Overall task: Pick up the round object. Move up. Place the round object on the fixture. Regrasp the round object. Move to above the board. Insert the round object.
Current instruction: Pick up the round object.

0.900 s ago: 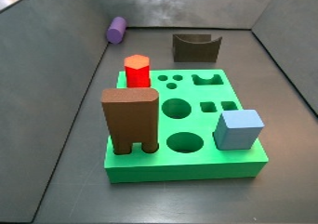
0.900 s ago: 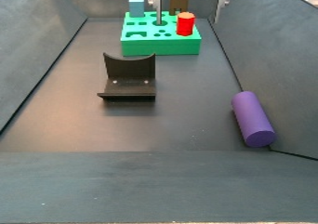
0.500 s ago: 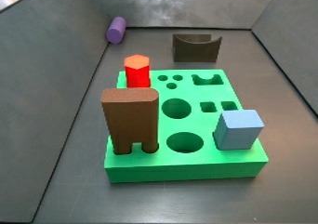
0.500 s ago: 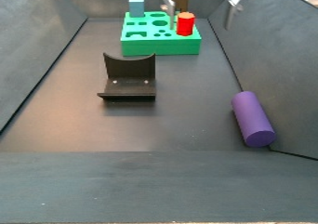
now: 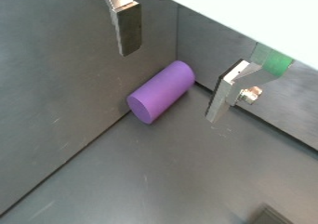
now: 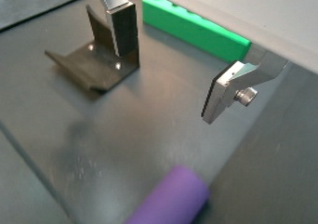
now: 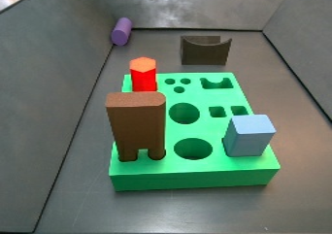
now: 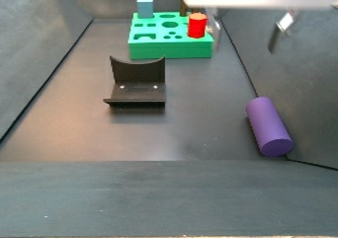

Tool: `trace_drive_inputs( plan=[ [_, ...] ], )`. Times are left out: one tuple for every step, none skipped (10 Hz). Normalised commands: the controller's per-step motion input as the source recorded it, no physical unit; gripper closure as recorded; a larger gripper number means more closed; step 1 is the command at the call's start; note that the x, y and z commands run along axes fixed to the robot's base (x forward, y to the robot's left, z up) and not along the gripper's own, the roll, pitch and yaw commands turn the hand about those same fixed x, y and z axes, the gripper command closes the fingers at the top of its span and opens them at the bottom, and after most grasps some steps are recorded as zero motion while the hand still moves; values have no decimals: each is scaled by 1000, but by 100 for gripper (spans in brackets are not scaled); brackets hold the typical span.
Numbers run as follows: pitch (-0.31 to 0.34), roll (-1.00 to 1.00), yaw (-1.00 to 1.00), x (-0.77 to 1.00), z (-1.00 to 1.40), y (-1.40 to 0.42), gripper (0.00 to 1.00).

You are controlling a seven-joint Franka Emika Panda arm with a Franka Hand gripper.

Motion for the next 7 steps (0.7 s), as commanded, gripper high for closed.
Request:
trace_drive_inputs(
  plan=[
    [-196, -49, 0, -11, -800, 297, 0],
    [-179, -37, -6, 0, -829, 271, 0],
    [-153, -26, 0, 0, -880, 260, 0],
    [-131, 0, -29, 0, -940, 257, 0],
    [-114, 56, -9, -177, -1000, 191, 0],
    [-70, 146, -29, -637, -923, 194, 0],
    [-74, 184, -94, -900, -806, 191, 0]
  ],
)
